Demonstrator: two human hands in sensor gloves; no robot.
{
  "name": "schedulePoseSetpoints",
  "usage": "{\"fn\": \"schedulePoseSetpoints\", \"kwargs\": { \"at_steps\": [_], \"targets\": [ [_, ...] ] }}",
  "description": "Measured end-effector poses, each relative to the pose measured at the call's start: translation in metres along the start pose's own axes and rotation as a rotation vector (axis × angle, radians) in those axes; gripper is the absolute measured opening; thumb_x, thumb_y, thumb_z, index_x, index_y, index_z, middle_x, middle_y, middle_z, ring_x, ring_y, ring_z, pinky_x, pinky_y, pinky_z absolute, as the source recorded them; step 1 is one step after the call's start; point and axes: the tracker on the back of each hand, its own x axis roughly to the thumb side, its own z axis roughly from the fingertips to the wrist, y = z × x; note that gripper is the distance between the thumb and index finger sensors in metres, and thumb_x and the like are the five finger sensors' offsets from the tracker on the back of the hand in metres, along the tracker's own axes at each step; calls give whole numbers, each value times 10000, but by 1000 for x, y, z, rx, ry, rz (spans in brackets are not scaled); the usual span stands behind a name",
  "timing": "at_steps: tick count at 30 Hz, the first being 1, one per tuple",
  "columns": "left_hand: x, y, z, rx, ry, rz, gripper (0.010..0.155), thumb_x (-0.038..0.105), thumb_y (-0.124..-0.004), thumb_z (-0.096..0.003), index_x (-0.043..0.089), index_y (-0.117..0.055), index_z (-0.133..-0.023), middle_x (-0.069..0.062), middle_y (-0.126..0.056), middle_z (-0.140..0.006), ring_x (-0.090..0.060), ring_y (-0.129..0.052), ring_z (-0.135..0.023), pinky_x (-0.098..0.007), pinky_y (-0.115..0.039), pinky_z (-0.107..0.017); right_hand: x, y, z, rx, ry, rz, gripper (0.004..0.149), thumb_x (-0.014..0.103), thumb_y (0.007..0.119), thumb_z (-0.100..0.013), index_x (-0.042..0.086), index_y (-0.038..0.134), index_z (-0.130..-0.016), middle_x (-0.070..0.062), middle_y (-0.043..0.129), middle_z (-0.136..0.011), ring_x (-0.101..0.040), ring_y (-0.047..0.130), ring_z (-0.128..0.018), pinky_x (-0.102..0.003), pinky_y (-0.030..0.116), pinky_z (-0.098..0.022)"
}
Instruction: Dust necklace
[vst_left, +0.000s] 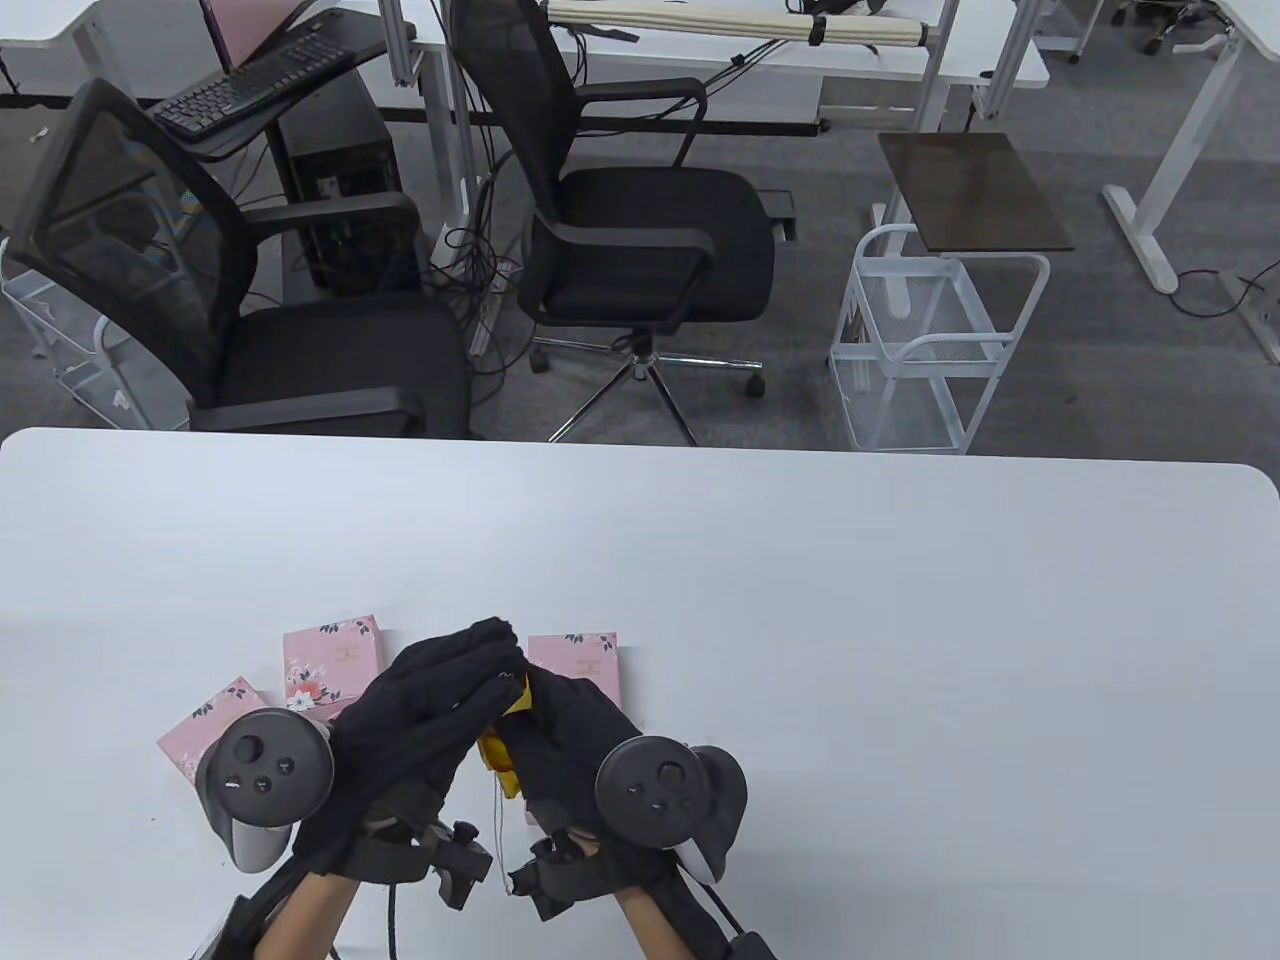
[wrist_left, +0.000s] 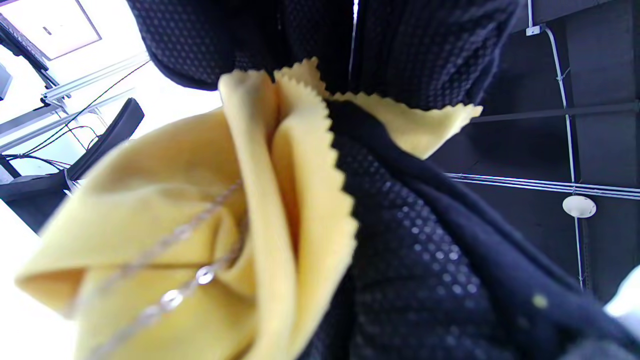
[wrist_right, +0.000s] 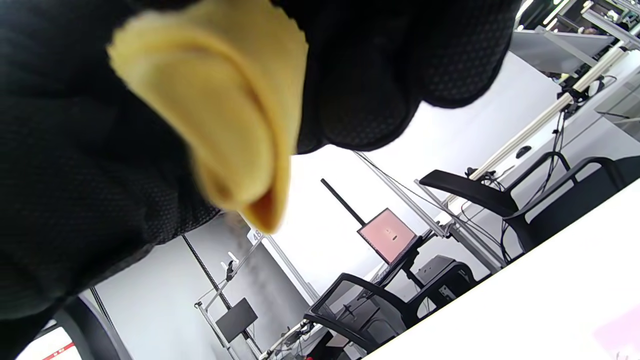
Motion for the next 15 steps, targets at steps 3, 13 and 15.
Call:
{"fn": "schedulePoseSetpoints", "kwargs": {
  "at_steps": [3, 13, 15],
  "targets": [
    [2, 3, 1, 13, -11, -11, 383, 472, -886, -536, 282, -940, -865, -34, -912, -1008, -300, -846, -913, -510, -756, -635, 1, 0, 1, 0, 11, -36, 373, 314, 746, -659, 165, 741, -1001, -126, 940, -777, -355, 943, -604, -548, 757, -567],
    [5, 5, 1, 24, -24, -41, 381, 468, -887, -536, 278, -944, -861, -36, -925, -997, -294, -849, -909, -508, -755, -637, -2, 0, 0, 3, 29, -25, 384, 337, 787, -627, 131, 811, -950, -130, 934, -794, -374, 930, -629, -568, 736, -583],
    [5, 5, 1, 24, -24, -30, 380, 468, -886, -537, 278, -944, -860, -36, -931, -990, -294, -855, -903, -507, -757, -635, -3, 1, 0, 5, 32, -9, 380, 378, 762, -639, 132, 830, -920, -129, 937, -785, -378, 928, -627, -574, 732, -582]
  ]
}}
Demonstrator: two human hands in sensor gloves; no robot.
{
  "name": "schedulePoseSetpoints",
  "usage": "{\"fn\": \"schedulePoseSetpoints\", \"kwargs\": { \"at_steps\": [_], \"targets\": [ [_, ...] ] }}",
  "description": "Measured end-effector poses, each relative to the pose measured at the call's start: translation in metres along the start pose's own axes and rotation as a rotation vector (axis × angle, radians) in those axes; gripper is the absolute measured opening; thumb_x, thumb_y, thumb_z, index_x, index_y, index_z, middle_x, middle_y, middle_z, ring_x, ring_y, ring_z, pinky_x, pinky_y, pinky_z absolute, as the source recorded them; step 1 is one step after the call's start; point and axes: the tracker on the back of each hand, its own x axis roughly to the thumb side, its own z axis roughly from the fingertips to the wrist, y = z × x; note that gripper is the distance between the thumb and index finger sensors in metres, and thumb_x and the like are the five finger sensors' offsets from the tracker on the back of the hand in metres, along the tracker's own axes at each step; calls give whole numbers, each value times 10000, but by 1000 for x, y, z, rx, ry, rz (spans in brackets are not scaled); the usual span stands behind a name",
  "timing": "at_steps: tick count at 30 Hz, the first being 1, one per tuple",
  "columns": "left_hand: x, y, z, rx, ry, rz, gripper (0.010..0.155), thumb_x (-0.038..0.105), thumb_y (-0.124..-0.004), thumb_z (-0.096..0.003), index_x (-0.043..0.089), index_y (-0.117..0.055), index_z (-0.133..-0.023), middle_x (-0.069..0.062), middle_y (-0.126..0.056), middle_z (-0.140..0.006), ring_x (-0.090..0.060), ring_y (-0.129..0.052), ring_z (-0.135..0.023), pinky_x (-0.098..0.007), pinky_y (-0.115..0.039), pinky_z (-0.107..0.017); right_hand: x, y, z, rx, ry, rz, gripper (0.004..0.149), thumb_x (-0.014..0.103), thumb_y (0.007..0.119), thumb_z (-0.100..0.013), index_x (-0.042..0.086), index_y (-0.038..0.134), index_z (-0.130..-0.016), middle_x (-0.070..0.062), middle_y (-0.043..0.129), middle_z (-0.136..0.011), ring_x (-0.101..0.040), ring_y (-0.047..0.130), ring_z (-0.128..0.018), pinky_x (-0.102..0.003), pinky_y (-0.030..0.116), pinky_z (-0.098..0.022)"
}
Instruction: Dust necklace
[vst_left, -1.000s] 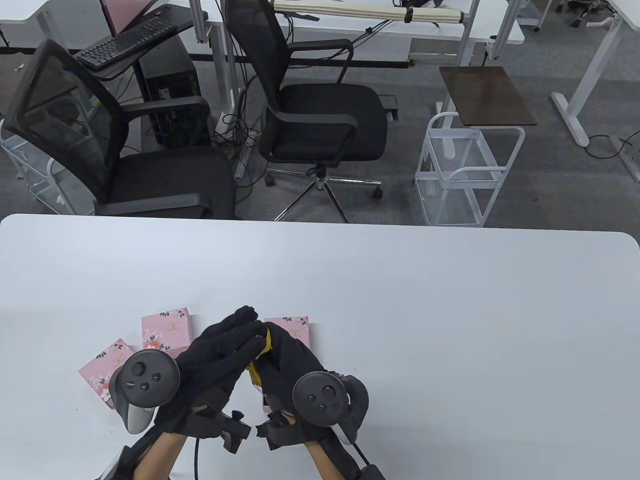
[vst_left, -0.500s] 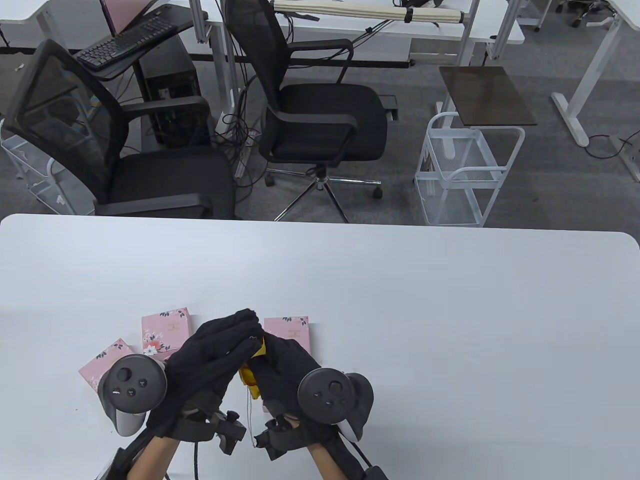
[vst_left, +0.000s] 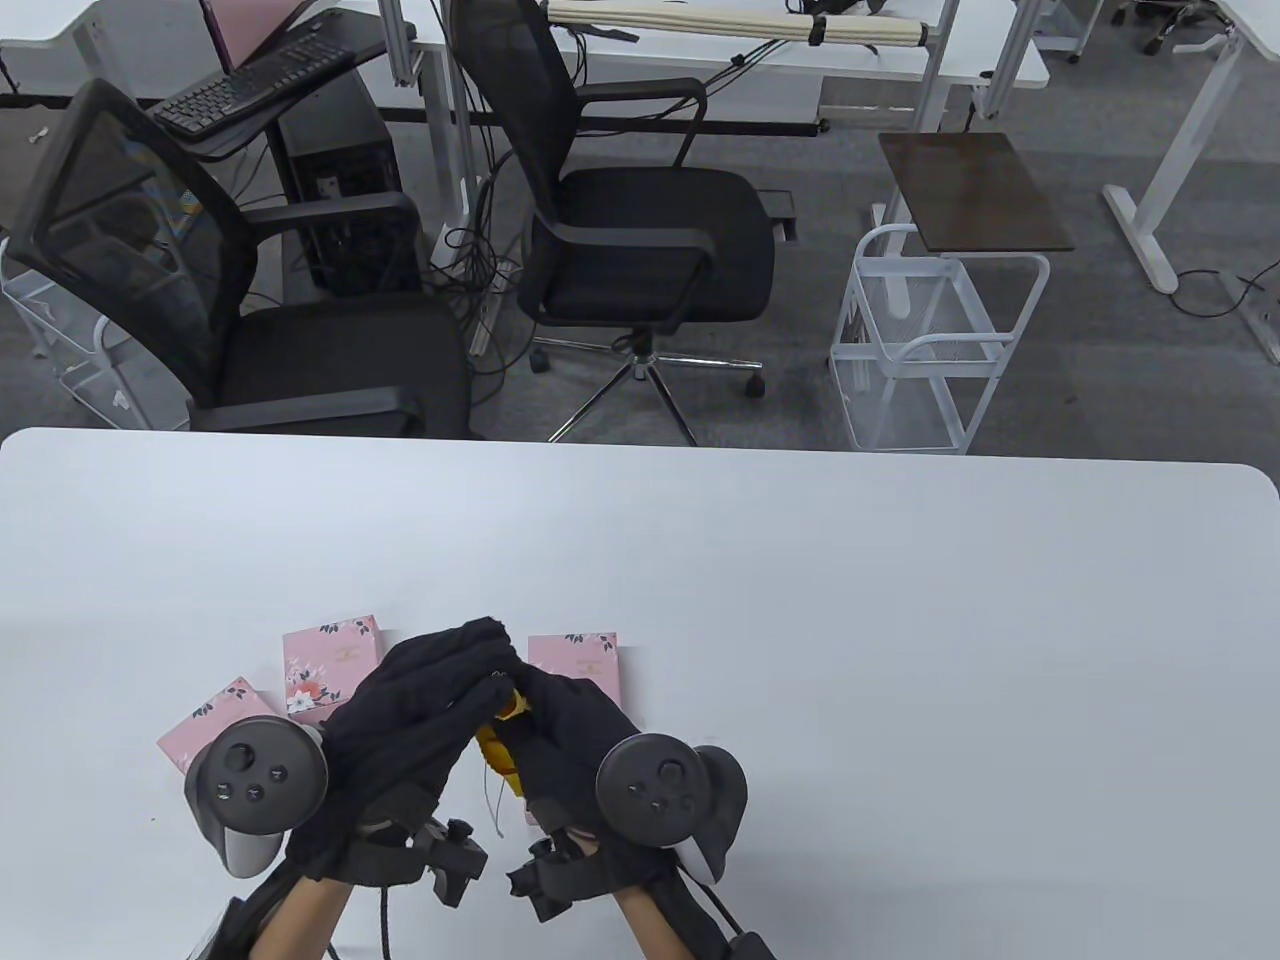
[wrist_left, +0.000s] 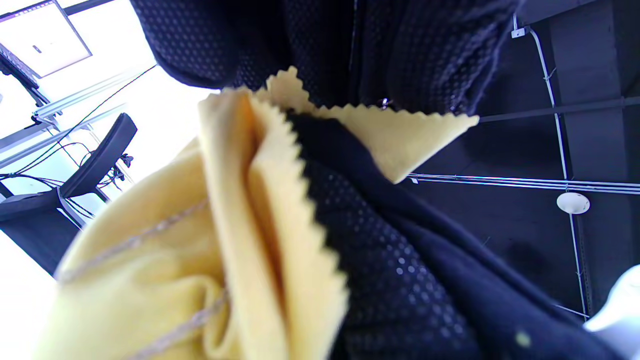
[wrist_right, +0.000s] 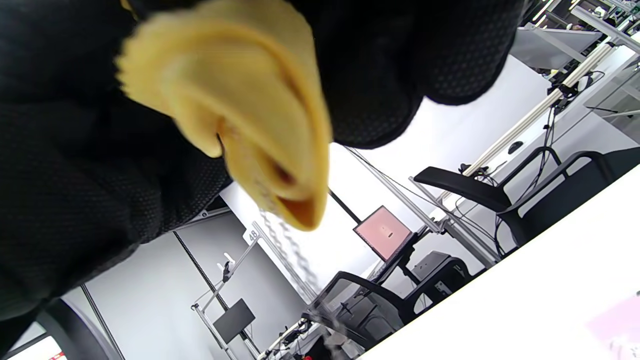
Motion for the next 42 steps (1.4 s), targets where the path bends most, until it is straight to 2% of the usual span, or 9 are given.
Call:
{"fn": "schedulePoseSetpoints", "kwargs": {
  "at_steps": [4, 9, 12, 15, 18, 22, 29, 36, 42],
  "targets": [
    [0, -1, 0, -2, 0, -10, 380, 470, -886, -536, 279, -945, -859, -31, -939, -981, -289, -863, -896, -504, -762, -631, 1, 3, 1, 10, -13, 8, 348, 364, 736, -657, 158, 819, -925, -137, 925, -816, -397, 916, -653, -588, 719, -592],
    [0, -1, 0, -3, -4, 1, 379, 466, -889, -535, 276, -949, -856, -31, -944, -976, -289, -865, -893, -505, -763, -630, 2, 4, 1, 11, -5, 16, 363, 279, 790, -644, 173, 755, -988, -154, 891, -878, -402, 900, -694, -586, 713, -602],
    [-1, -1, 0, -1, 0, -2, 378, 467, -888, -535, 277, -949, -856, -32, -945, -975, -290, -866, -890, -504, -765, -627, 1, 5, 0, 42, 17, 19, 379, 310, 795, -641, 115, 771, -964, -152, 917, -810, -373, 918, -631, -573, 728, -585],
    [-2, -1, -1, 2, 4, 4, 378, 468, -886, -536, 278, -947, -857, -31, -947, -972, -286, -869, -889, -502, -765, -628, 1, 10, 0, 77, 24, 39, 372, 351, 750, -655, 106, 795, -931, -144, 929, -766, -370, 920, -605, -577, 729, -575],
    [-2, 0, -1, 1, 7, -2, 377, 465, -887, -536, 275, -948, -856, -31, -949, -970, -288, -872, -885, -504, -766, -627, 1, 12, 0, 80, 15, 49, 361, 344, 743, -660, 119, 782, -939, -156, 913, -800, -388, 906, -636, -587, 717, -586],
    [-2, -1, -1, 0, 6, 18, 375, 466, -885, -538, 278, -946, -857, -28, -950, -968, -289, -871, -885, -504, -765, -627, 2, 11, 1, 60, 7, 68, 376, 311, 783, -649, 116, 750, -970, -177, 890, -838, -387, 900, -652, -583, 717, -592],
    [-2, -1, -1, -9, 5, 13, 376, 466, -884, -539, 278, -944, -858, -30, -949, -971, -293, -867, -892, -514, -760, -634, 3, 14, 2, 71, 6, 69, 408, 366, 817, -637, 98, 755, -938, -163, 897, -797, -372, 899, -624, -578, 720, -584],
    [-1, 0, 0, -6, -2, 18, 377, 466, -883, -539, 277, -944, -859, -26, -948, -971, -293, -866, -894, -513, -759, -635, 4, 17, 4, 46, -4, 90, 358, 342, 743, -666, 109, 770, -937, -164, 906, -799, -378, 906, -622, -579, 724, -578],
    [-1, 0, 0, -4, -3, 25, 375, 466, -882, -540, 278, -944, -858, -27, -950, -969, -292, -867, -893, -514, -760, -634, 4, 17, 5, 2, -19, 90, 375, 310, 785, -644, 103, 768, -957, -167, 929, -754, -317, 929, -547, -538, 767, -539]
  ]
}}
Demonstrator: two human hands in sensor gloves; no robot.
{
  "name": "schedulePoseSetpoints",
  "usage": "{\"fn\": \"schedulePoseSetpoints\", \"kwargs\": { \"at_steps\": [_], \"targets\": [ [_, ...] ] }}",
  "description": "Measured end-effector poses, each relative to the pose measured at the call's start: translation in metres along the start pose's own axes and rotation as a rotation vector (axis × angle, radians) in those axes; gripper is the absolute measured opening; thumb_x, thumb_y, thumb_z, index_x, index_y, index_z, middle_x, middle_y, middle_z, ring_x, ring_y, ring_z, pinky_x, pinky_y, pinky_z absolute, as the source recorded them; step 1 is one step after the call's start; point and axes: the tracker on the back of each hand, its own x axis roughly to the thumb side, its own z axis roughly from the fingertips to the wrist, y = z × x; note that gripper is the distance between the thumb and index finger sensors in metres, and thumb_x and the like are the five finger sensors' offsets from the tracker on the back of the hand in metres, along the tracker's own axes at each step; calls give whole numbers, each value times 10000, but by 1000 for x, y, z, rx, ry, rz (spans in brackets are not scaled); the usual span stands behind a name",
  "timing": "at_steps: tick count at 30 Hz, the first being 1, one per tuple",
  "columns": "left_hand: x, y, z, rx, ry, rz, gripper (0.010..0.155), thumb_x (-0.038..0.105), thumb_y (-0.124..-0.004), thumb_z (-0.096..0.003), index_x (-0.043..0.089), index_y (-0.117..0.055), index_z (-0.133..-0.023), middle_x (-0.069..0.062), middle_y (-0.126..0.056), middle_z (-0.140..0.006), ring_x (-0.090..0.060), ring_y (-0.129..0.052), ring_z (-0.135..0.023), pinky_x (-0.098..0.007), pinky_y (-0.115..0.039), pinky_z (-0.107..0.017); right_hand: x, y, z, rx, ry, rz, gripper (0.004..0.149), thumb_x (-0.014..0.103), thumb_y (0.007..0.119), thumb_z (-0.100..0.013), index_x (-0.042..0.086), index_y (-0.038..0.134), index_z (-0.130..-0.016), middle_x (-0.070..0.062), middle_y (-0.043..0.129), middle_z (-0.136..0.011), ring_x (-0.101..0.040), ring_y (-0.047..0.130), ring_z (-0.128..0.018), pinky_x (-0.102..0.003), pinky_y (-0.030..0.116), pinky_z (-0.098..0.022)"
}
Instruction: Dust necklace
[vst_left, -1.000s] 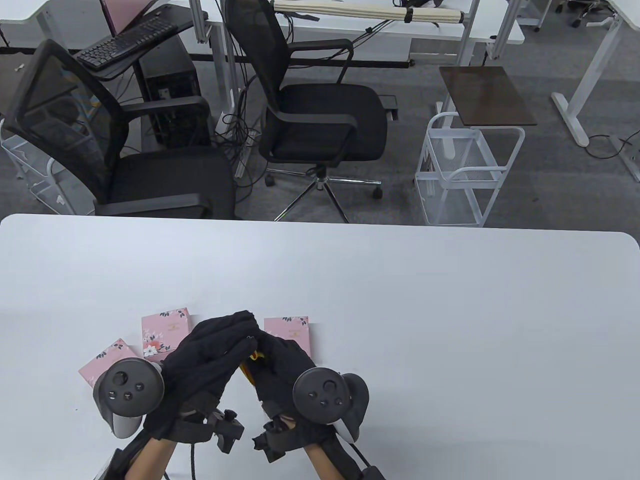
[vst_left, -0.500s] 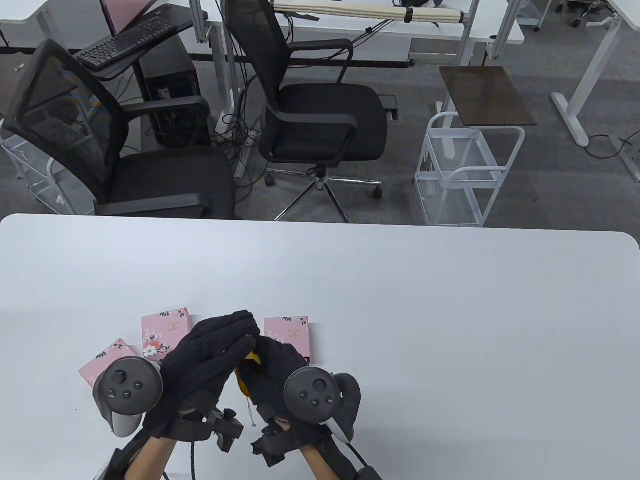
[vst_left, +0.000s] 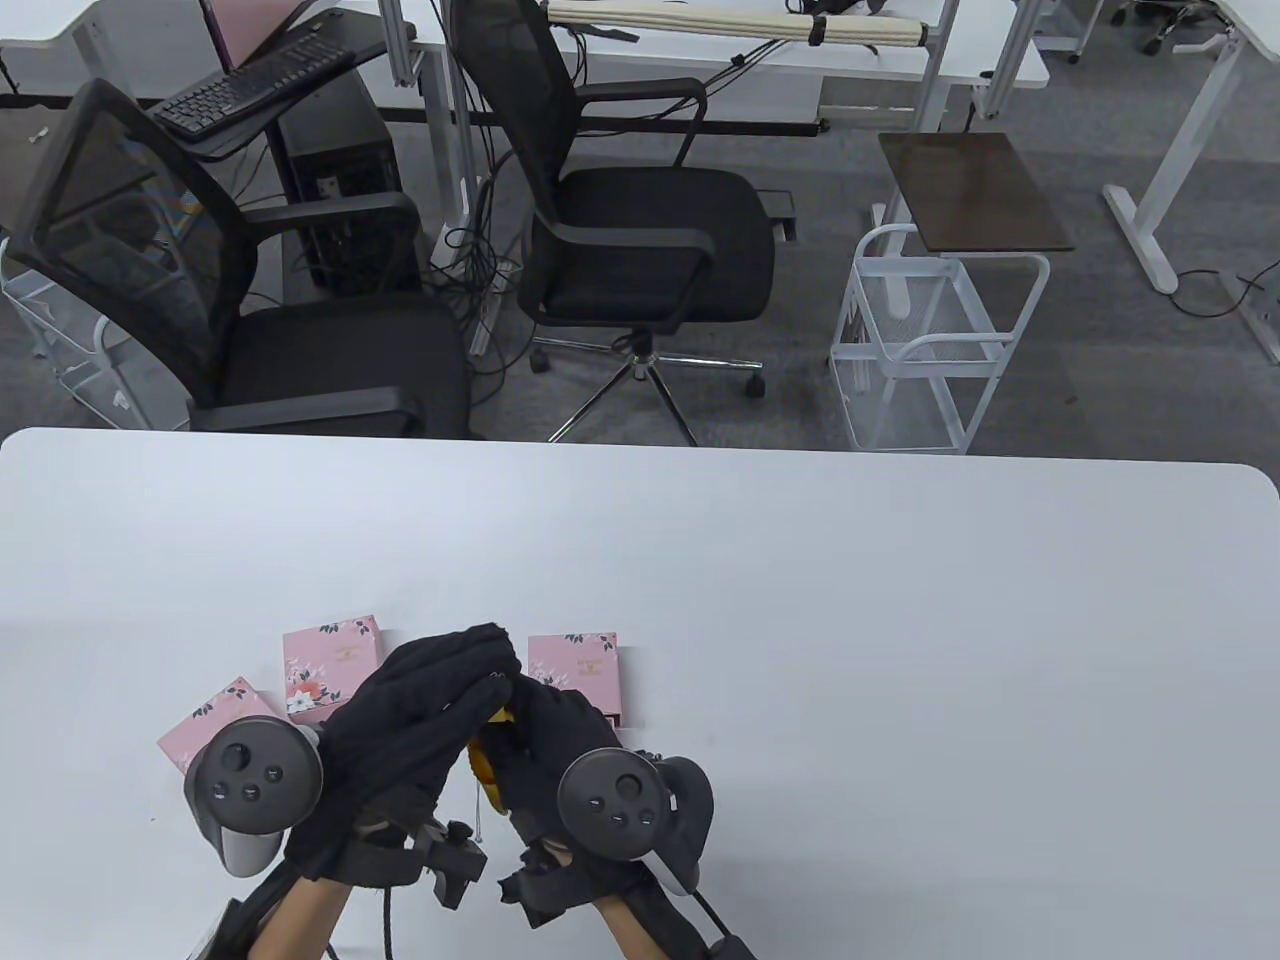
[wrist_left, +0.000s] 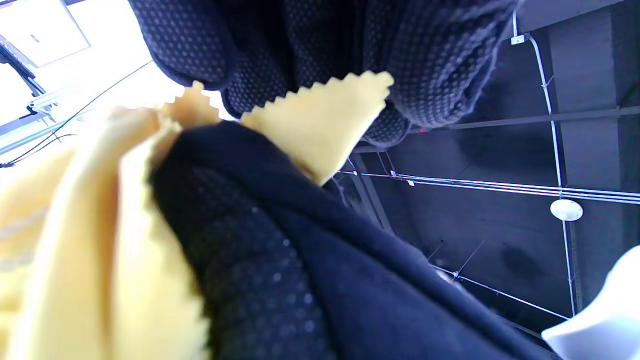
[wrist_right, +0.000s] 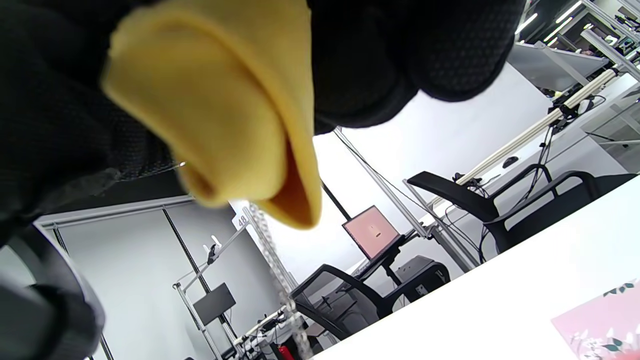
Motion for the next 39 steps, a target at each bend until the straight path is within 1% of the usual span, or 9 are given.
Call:
{"fn": "schedulePoseSetpoints", "kwargs": {
  "at_steps": [2, 6, 10, 16, 19, 23, 28, 33, 39],
  "targets": [
    [0, 0, 0, -2, 1, -7, 375, 467, -881, -541, 280, -943, -859, -26, -948, -972, -292, -865, -895, -513, -758, -636, 0, 0, 0, -14, -5, -14, 429, 279, 801, -642, 91, 722, -1019, -161, 936, -743, -319, 928, -535, -540, 766, -535],
    [-2, 0, 0, 1, 7, -1, 375, 466, -880, -542, 278, -943, -860, -24, -947, -974, -300, -857, -903, -520, -751, -641, 3, 2, 0, 0, -41, 0, 369, 288, 815, -633, 123, 789, -962, -151, 938, -739, -325, 920, -545, -545, 755, -547],
    [-2, 0, 0, 2, 9, -2, 375, 467, -881, -540, 280, -944, -859, -28, -947, -973, -299, -855, -907, -522, -750, -643, 4, 3, 0, 47, -52, 0, 393, 300, 808, -631, 89, 776, -962, -140, 926, -754, -330, 914, -563, -553, 741, -561],
    [0, 1, 0, 1, 2, 10, 375, 468, -880, -541, 281, -942, -860, -24, -950, -971, -298, -857, -905, -520, -752, -642, 2, 6, 0, 58, -42, -13, 409, 317, 713, -646, 65, 765, -964, -137, 907, -757, -352, 897, -589, -571, 721, -575],
    [0, 2, 0, 4, 4, 10, 375, 464, -881, -541, 278, -943, -861, -27, -950, -971, -298, -858, -903, -519, -752, -641, 2, 7, 0, 65, -36, -7, 403, 324, 713, -646, 86, 761, -968, -143, 895, -798, -377, 886, -634, -587, 703, -593],
    [-1, 2, 0, 8, 3, 21, 375, 469, -881, -539, 282, -944, -858, -23, -953, -966, -292, -864, -899, -518, -756, -639, 4, 5, 1, 20, -45, 23, 381, 263, 759, -635, 130, 730, -991, -194, 855, -902, -410, 881, -702, -601, 700, -604],
    [2, 3, 1, 16, -11, 20, 372, 467, -881, -539, 284, -945, -856, -23, -959, -960, -291, -869, -894, -518, -758, -635, 0, 7, 0, 27, -30, 25, 383, 278, 798, -620, 129, 758, -971, -177, 895, -855, -383, 914, -656, -596, 714, -595],
    [4, 5, 2, 23, -20, 38, 373, 466, -882, -538, 282, -945, -857, -25, -962, -956, -291, -869, -893, -517, -758, -635, -1, 10, 1, 5, -27, 30, 388, 323, 718, -636, 86, 781, -936, -155, 924, -756, -340, 922, -568, -569, 737, -564],
    [3, 6, 1, 35, -18, 25, 371, 465, -882, -538, 282, -945, -856, -22, -962, -955, -289, -871, -891, -514, -761, -633, 2, 10, 1, 33, -55, 62, 385, 266, 773, -620, 103, 754, -968, -182, 884, -846, -380, 894, -651, -584, 710, -592]
  ]
}}
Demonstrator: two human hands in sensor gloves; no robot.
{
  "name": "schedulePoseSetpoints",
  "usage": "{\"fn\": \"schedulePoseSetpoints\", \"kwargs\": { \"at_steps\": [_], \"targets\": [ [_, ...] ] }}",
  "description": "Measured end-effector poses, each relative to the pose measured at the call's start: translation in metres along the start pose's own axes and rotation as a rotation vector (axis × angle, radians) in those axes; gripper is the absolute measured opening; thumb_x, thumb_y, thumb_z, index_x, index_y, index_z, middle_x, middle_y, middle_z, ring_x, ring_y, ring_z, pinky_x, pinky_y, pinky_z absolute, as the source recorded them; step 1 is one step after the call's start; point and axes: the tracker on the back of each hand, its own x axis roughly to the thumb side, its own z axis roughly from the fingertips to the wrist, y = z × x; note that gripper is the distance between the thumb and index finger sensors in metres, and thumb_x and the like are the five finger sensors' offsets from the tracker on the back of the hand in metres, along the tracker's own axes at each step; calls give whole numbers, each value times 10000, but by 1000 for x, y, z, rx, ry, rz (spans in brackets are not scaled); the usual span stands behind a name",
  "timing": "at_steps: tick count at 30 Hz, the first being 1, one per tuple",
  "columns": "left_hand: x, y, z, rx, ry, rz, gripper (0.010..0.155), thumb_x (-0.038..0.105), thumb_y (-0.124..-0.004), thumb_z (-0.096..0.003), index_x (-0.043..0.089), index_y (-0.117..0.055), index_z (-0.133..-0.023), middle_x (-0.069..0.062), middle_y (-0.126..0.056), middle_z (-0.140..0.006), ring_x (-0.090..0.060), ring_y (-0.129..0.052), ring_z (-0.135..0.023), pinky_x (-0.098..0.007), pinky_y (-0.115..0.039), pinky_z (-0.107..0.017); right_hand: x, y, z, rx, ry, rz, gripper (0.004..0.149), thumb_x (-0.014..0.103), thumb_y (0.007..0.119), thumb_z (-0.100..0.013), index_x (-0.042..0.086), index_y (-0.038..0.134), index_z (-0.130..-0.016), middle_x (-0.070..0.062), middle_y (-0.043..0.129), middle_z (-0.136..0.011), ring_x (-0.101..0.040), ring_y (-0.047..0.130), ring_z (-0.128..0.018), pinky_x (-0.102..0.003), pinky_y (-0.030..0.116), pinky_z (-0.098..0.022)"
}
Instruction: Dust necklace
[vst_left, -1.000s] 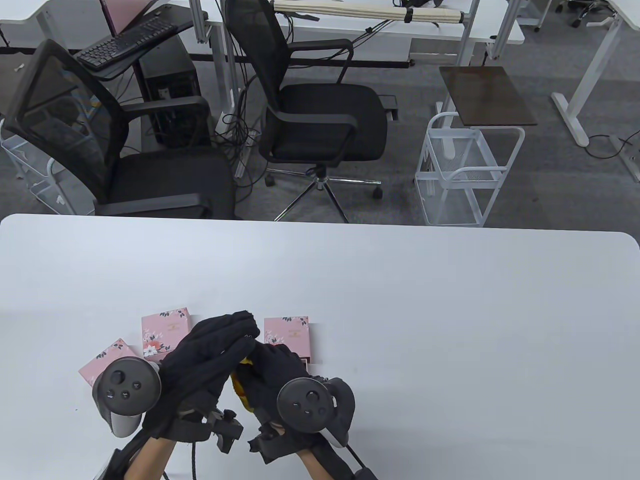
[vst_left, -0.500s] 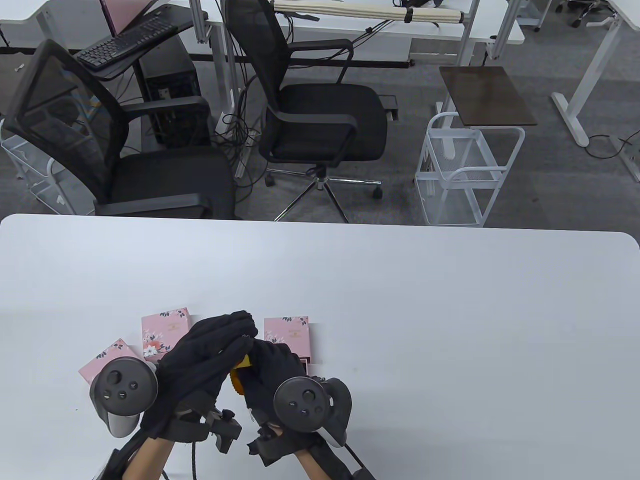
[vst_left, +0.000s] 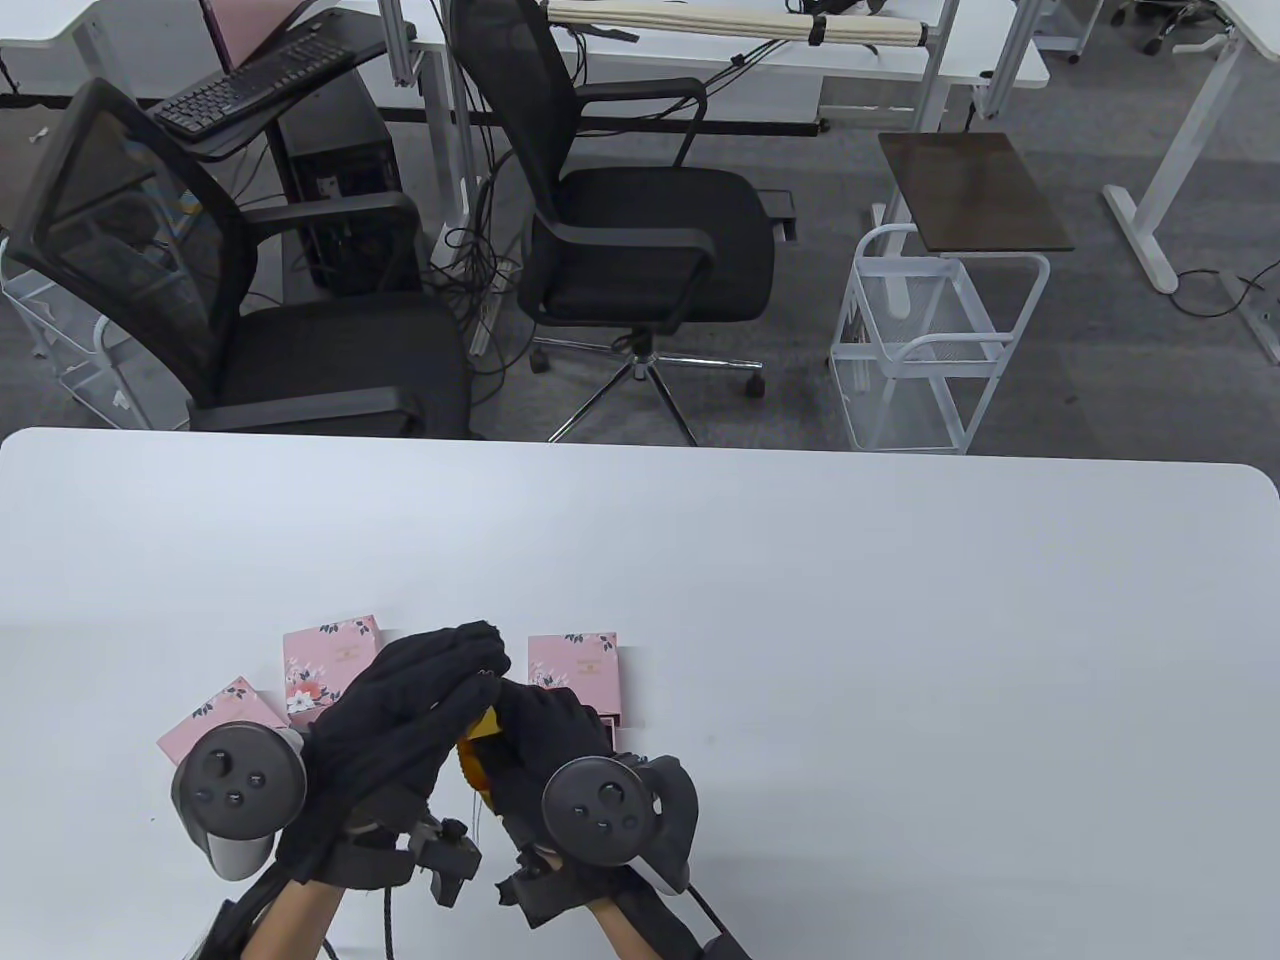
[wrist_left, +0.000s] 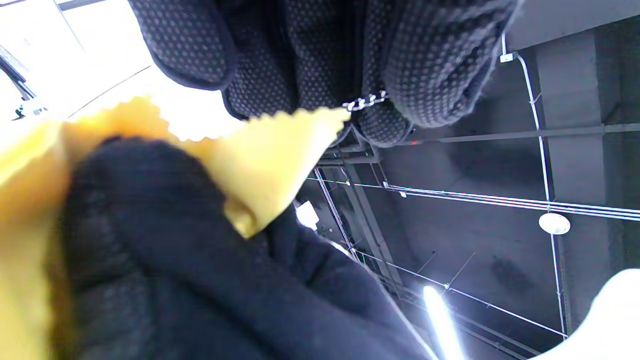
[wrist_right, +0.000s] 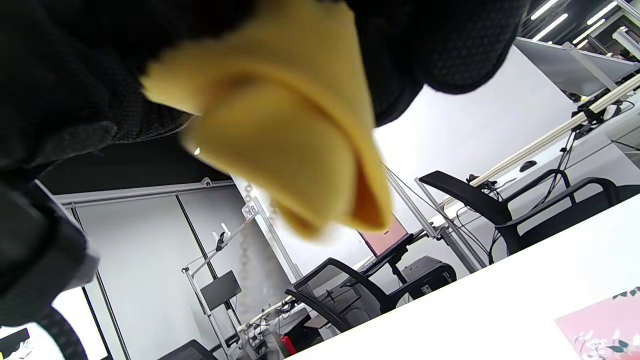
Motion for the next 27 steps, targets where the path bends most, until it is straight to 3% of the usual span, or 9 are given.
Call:
{"fn": "schedulePoseSetpoints", "kwargs": {
  "at_steps": [5, 9, 15, 21, 27],
  "targets": [
    [-1, -1, -1, -3, 3, -6, 369, 463, -883, -539, 281, -948, -853, -25, -963, -954, -289, -873, -889, -514, -762, -632, -1, 1, 0, 17, 11, 1, 396, 272, 811, -610, 100, 761, -962, -177, 892, -825, -370, 897, -628, -584, 711, -590],
    [-2, 0, -1, 1, 8, 9, 371, 464, -882, -539, 280, -946, -855, -27, -969, -947, -285, -880, -882, -510, -766, -628, -4, 4, -1, 36, 21, 13, 381, 299, 744, -641, 92, 775, -959, -178, 903, -804, -377, 897, -619, -590, 710, -586],
    [-4, 3, -1, 5, 15, 25, 370, 464, -883, -536, 280, -949, -851, -23, -979, -935, -282, -888, -873, -507, -773, -622, -5, 7, -2, 77, 19, 37, 380, 251, 801, -628, 114, 757, -980, -192, 863, -899, -418, 873, -713, -608, 685, -609],
    [0, 7, 0, 13, 1, 38, 371, 464, -882, -539, 279, -947, -853, -22, -981, -931, -279, -891, -869, -505, -774, -620, -9, 12, -2, 95, 33, 10, 368, 326, 750, -642, 115, 801, -938, -175, 910, -832, -402, 901, -656, -595, 705, -594],
    [-2, 9, -1, 20, 9, 48, 370, 465, -880, -540, 281, -946, -854, -20, -980, -932, -277, -892, -867, -503, -775, -618, -9, 13, -3, 118, 33, 34, 379, 267, 801, -625, 119, 764, -973, -188, 875, -883, -406, 884, -697, -596, 698, -604]
  ]
}}
